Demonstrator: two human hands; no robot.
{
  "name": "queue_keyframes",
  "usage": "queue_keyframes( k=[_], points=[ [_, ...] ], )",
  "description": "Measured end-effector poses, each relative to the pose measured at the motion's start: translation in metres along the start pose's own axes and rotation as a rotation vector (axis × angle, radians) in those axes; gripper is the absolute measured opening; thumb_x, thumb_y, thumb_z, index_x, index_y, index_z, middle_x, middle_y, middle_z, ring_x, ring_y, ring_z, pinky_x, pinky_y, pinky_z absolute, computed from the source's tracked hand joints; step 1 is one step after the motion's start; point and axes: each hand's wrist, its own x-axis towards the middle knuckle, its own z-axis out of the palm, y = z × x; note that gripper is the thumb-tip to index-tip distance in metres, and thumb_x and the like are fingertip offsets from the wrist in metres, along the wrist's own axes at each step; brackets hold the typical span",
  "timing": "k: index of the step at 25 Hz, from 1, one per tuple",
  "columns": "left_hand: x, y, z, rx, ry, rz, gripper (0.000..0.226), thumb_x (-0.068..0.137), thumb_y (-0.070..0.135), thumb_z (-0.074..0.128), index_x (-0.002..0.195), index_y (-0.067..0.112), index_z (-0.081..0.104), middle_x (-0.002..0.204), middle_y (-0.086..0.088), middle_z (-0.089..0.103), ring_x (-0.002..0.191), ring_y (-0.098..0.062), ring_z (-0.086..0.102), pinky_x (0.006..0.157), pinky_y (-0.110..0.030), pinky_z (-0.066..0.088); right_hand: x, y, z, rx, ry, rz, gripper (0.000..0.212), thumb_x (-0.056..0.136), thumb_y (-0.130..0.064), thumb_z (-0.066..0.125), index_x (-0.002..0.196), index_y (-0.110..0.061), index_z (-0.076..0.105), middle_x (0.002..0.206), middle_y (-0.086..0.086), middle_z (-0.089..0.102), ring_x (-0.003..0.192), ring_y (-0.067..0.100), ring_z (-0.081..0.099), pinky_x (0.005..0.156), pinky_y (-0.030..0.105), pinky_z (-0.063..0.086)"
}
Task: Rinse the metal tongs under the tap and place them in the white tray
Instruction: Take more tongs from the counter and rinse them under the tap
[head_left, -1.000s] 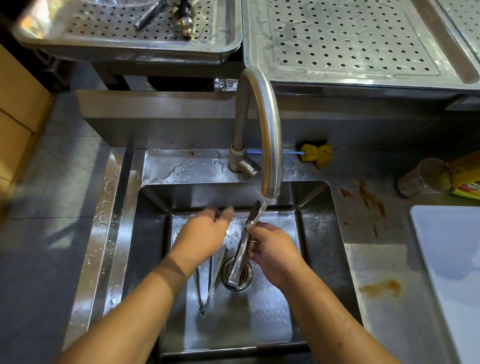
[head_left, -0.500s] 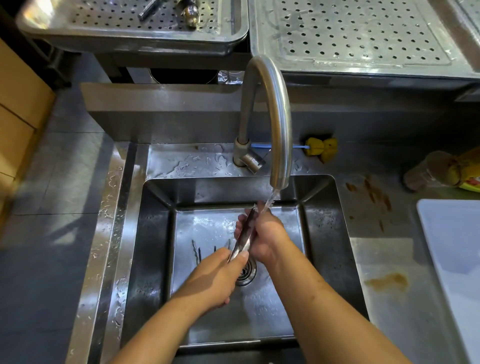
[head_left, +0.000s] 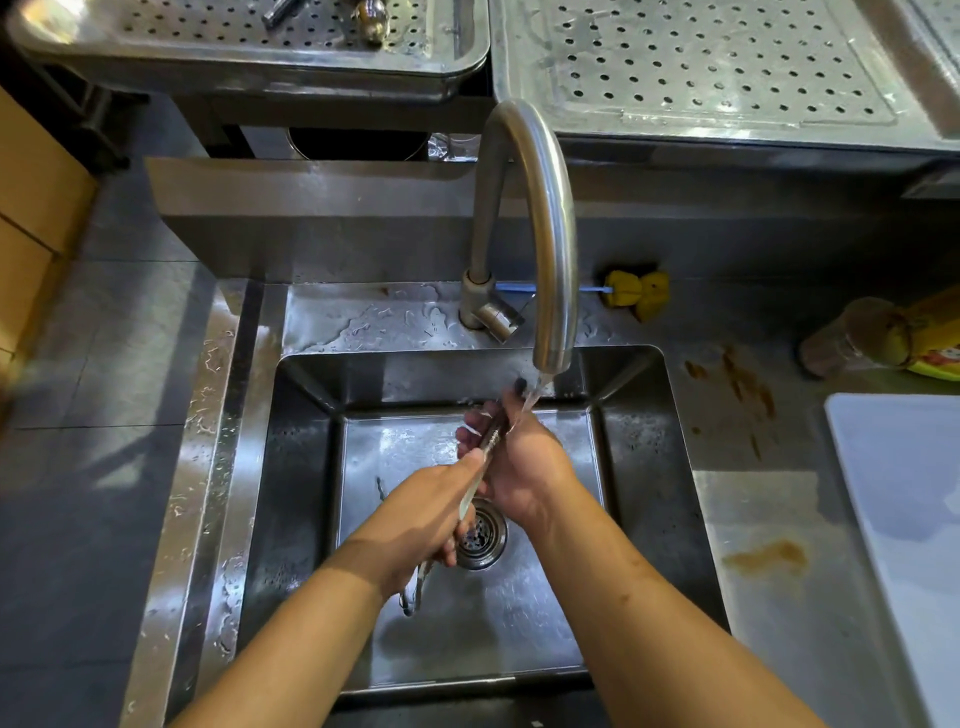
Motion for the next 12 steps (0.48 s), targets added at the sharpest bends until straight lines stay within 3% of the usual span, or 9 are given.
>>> queue_keyframes(
  k=[2, 4, 6, 7, 9, 12],
  points=[
    [0.0005, 0.0042, 0.0003, 0.034, 0.038, 0.028, 0.051, 0.098, 0.061, 0.052, 0.097, 0.012, 0.066, 0.062, 0.0, 0.063, 0.043, -0.015, 0.054, 0.046, -0.027, 0.047, -0.0013, 0.0034, -0.0025, -0.047, -0.024, -0.015, 0.051, 0.106, -0.041, 0.052, 0.071, -0.012, 0.075, 0.068, 0.006, 0.074, 0.061, 0.02, 0.072, 0.067, 0.034, 0.053],
    [-0.0015, 0.0026, -0.0002, 0.329, 0.13, 0.129, 0.039, 0.092, 0.061, 0.053, 0.102, 0.025, 0.063, 0.077, 0.003, 0.071, 0.058, -0.013, 0.067, 0.054, -0.03, 0.053, 0.0009, 0.0021, -0.0015, -0.006, -0.006, -0.049, 0.035, 0.106, -0.032, 0.055, 0.089, -0.003, 0.066, 0.067, 0.011, 0.071, 0.06, 0.024, 0.071, 0.065, 0.037, 0.056],
    [-0.0027, 0.0026, 0.0, 0.61, 0.227, 0.177, 0.032, 0.096, 0.055, 0.045, 0.093, 0.028, 0.06, 0.078, 0.003, 0.074, 0.065, -0.014, 0.069, 0.06, -0.034, 0.053, 0.0022, 0.0006, 0.0037, 0.001, 0.039, -0.091, 0.034, 0.107, -0.034, 0.054, 0.103, -0.001, 0.059, 0.071, 0.015, 0.07, 0.06, 0.026, 0.07, 0.061, 0.037, 0.057],
    [-0.0015, 0.0039, -0.0002, 0.595, 0.247, 0.168, 0.037, 0.1, 0.05, 0.041, 0.087, 0.022, 0.061, 0.073, 0.0, 0.074, 0.059, -0.015, 0.065, 0.059, -0.033, 0.051, 0.0026, 0.0011, 0.0048, -0.012, 0.036, -0.106, 0.038, 0.108, -0.039, 0.051, 0.108, -0.002, 0.058, 0.075, 0.017, 0.072, 0.062, 0.028, 0.072, 0.059, 0.036, 0.059],
    [0.0009, 0.0066, -0.0017, 0.335, 0.201, 0.105, 0.047, 0.106, 0.04, 0.042, 0.083, 0.005, 0.064, 0.061, -0.008, 0.071, 0.043, -0.019, 0.055, 0.05, -0.03, 0.047, 0.0, 0.0033, 0.0037, -0.043, 0.001, -0.101, 0.035, 0.109, -0.04, 0.045, 0.11, -0.007, 0.057, 0.085, 0.018, 0.077, 0.069, 0.031, 0.076, 0.057, 0.036, 0.061],
    [-0.0011, 0.0083, -0.0034, 0.101, 0.15, 0.021, 0.043, 0.109, 0.033, 0.044, 0.098, -0.004, 0.063, 0.052, -0.007, 0.063, 0.034, -0.019, 0.046, 0.039, -0.022, 0.039, -0.004, 0.0051, -0.003, -0.196, -0.002, -0.159, 0.011, 0.104, -0.016, 0.054, 0.107, -0.01, 0.062, 0.088, 0.013, 0.076, 0.07, 0.027, 0.071, 0.059, 0.037, 0.057]
  ],
)
